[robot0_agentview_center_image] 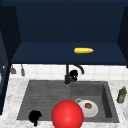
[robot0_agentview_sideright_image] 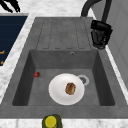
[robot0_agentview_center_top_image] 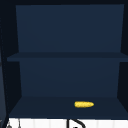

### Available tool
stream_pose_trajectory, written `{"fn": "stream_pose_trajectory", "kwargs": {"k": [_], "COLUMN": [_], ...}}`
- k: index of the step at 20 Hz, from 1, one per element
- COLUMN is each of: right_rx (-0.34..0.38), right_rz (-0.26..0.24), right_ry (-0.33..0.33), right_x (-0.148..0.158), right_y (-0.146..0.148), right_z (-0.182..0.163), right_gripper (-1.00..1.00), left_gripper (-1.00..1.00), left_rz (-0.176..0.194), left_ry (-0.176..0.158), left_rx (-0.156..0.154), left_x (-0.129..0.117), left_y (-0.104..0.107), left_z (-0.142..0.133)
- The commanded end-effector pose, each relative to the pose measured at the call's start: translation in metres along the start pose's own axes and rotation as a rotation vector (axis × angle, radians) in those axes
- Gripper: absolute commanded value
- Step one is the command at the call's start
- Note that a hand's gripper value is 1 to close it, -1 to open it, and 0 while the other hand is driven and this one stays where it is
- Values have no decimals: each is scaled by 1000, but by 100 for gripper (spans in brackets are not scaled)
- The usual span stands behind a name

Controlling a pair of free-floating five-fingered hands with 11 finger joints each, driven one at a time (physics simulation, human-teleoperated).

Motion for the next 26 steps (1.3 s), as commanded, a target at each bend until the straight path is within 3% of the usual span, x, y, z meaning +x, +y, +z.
{"fn": "stream_pose_trajectory", "kwargs": {"k": [1,8,19,21,22,23,26], "right_rx": [71,89,84,28,19,7,18], "right_rz": [72,143,138,83,52,50,22], "right_ry": [-22,42,44,87,64,92,86], "right_x": [17,29,28,21,13,12,9], "right_y": [-19,-20,-19,-7,-3,-3,-2], "right_z": [5,5,9,2,0,-1,-1], "right_gripper": [100,100,100,100,100,100,100], "left_gripper": [0,0,0,0,0,0,0], "left_rz": [0,0,0,0,0,0,0], "left_ry": [0,0,0,0,0,0,0], "left_rx": [0,0,0,0,0,0,0], "left_x": [0,0,0,0,0,0,0], "left_y": [0,0,0,0,0,0,0], "left_z": [0,0,0,0,0,0,0]}}
